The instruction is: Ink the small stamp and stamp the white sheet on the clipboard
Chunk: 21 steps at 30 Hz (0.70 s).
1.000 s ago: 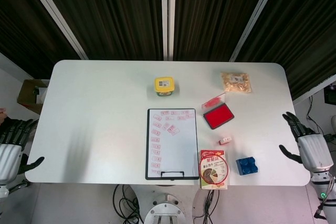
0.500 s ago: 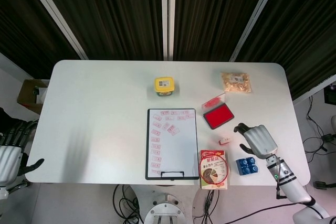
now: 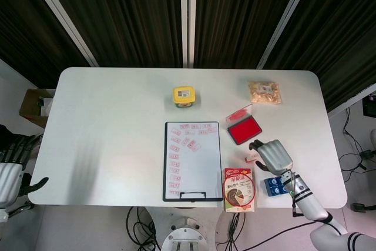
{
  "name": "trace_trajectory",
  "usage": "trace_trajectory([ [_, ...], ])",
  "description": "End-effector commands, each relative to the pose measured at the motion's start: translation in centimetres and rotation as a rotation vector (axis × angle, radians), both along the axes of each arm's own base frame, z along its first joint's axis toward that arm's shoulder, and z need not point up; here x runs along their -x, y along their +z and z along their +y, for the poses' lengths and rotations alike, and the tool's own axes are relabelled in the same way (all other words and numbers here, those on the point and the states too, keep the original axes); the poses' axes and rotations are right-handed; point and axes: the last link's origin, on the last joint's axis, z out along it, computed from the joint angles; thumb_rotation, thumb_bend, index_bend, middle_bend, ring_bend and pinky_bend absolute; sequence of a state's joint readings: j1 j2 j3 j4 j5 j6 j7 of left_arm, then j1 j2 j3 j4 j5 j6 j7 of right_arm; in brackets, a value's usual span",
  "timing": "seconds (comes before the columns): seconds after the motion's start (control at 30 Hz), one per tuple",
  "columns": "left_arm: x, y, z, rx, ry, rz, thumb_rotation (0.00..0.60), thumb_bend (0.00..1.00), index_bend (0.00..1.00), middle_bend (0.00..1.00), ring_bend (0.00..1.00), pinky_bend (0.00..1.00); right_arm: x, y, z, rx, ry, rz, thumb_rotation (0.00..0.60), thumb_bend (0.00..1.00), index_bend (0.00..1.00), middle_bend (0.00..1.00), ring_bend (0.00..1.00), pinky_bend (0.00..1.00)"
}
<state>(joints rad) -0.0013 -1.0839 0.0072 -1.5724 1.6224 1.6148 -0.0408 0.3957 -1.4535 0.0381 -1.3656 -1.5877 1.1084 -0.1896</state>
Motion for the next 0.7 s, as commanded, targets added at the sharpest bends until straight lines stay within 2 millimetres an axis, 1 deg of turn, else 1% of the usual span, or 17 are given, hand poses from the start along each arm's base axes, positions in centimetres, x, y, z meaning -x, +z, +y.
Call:
trace_trajectory([
  [0.03,0.0,0.1,0.0,-0.001,0.000,-0.002,0.600,0.00,0.11,0.09,0.07,0.16,-0.1,-0.3,0.0,-0.005,-0.001,0.005,0.600,0.18,0.42,0.41,0.75,0.98],
  [0.3,0.2,0.1,0.0,0.000,0.003,-0.006,0.600,0.00,0.11,0.09,0.07,0.16,-0.2,-1.2,-0.1,-0.022,-0.014,0.010,0.600,0.20,0.44,0.43,0.75,0.98],
  [0.5,0.5,0.3,-0.1,-0.009,0.011,-0.003,0.600,0.00,0.11,0.09,0.07,0.16,-0.2,-1.5,-0.1,-0.026,-0.017,0.015,0.600,0.23,0.45,0.44,0.75,0.98],
  [0.7,0.6,0.2,-0.1,-0.003,0.014,-0.007,0.600,0.00,0.11,0.09,0.07,0.16,-0.2,-1.7,-0.2,-0.029,-0.019,0.016,0.600,0.23,0.48,0.46,0.75,0.98],
])
